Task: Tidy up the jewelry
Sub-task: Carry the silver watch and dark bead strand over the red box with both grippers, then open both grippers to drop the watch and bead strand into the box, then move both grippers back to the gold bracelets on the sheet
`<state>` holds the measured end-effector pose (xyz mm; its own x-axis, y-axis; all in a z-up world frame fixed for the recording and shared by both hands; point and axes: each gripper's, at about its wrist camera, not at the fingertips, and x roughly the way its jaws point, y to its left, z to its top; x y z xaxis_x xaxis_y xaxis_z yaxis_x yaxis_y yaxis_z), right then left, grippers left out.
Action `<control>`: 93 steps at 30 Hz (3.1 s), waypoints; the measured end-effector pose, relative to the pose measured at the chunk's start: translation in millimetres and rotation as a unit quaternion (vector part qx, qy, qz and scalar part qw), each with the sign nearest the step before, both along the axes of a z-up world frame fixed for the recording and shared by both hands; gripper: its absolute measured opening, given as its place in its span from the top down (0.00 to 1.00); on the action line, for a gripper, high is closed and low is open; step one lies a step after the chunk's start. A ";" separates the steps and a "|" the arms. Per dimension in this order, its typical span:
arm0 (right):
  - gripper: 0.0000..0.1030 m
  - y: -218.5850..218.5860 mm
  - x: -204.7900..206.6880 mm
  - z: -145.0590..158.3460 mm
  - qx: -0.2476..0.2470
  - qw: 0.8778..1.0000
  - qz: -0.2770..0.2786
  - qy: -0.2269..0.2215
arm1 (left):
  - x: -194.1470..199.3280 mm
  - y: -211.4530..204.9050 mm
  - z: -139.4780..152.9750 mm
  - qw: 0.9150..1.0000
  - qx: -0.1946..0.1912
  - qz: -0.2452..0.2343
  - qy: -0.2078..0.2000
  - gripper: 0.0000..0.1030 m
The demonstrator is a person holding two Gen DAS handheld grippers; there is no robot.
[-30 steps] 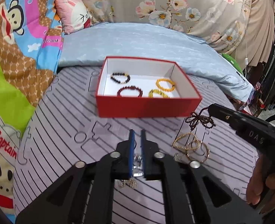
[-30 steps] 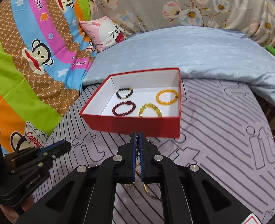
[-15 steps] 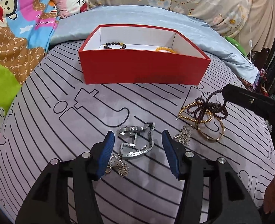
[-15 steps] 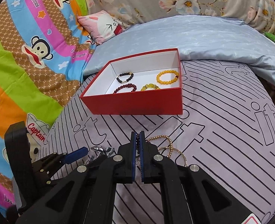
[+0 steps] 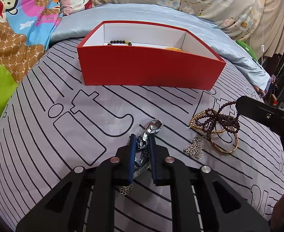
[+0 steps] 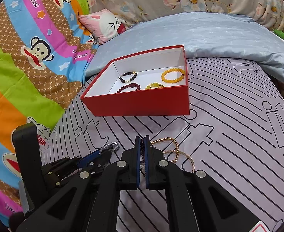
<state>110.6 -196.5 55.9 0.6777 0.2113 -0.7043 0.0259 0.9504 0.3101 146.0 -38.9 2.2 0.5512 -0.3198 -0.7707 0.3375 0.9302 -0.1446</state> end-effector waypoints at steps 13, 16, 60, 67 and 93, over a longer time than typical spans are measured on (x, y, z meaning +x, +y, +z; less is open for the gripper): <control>0.96 -3.1 -0.8 11.7 0.001 1.000 -0.001 -0.018 | -5.0 7.9 24.8 1.000 -0.014 0.007 -0.014 0.89; 0.96 -4.5 0.2 19.7 0.006 1.000 0.001 -0.025 | -5.7 9.3 37.9 1.000 -0.016 0.006 -0.022 0.89; 0.80 -29.9 187.4 -2.2 -0.018 1.000 -0.022 -0.006 | 187.4 -23.7 48.7 0.997 0.045 0.047 -0.049 0.70; 0.78 -31.4 149.4 18.9 -0.032 0.999 -0.029 -0.032 | 161.7 -4.9 67.6 0.996 0.026 0.068 -0.059 0.69; 0.76 -4.4 -38.3 -10.7 -0.052 0.998 -0.034 0.008 | -11.4 58.4 34.3 0.996 0.029 0.075 -0.036 0.63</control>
